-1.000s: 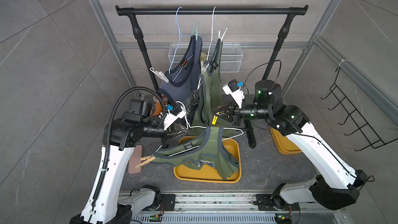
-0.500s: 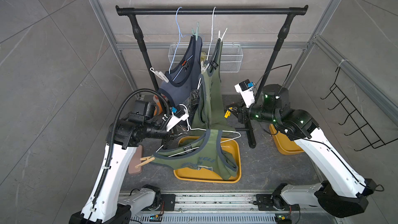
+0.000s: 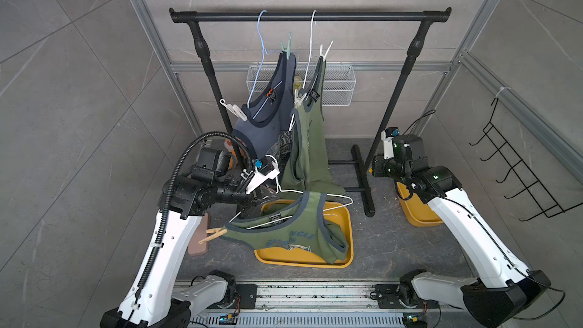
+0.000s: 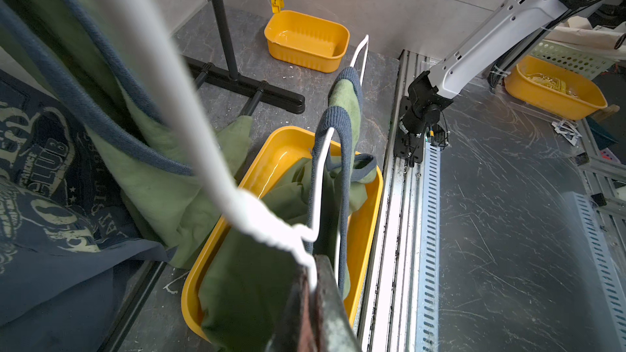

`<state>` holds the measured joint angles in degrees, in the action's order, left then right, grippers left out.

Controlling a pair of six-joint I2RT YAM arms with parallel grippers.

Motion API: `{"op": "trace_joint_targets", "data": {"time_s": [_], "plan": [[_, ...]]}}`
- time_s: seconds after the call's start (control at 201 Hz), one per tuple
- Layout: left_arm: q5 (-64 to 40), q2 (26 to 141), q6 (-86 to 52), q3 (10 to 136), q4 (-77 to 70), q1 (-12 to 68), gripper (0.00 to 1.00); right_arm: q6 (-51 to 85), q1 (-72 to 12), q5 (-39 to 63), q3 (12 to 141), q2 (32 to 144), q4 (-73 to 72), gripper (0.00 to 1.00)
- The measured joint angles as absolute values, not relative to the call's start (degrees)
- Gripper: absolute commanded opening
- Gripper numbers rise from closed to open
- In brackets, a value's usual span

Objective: Remove the clothespins securing tank tops to the hanger
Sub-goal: Place the clothespin in the storage box.

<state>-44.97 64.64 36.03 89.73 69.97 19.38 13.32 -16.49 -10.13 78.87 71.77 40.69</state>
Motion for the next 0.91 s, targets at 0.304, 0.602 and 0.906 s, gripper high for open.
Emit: {"op": "trace_joint_targets", "data": {"time_s": [0.304,0.602,0.906], "plan": [[-44.99,64.53,36.10,88.36,68.88,20.36,0.00,17.98,-2.00,-13.26,69.58,74.04,31.94,0.00],[-45.10,65.10,36.03,88.36,68.31,21.26,0.00,24.88,7.81,-17.80,58.37,79.75,21.37,0.00],[-45.08,66.59,35.79,87.74,66.19,21.71,0.00,28.34,11.51,-18.94,57.19,91.26,16.69,0.00]]}}
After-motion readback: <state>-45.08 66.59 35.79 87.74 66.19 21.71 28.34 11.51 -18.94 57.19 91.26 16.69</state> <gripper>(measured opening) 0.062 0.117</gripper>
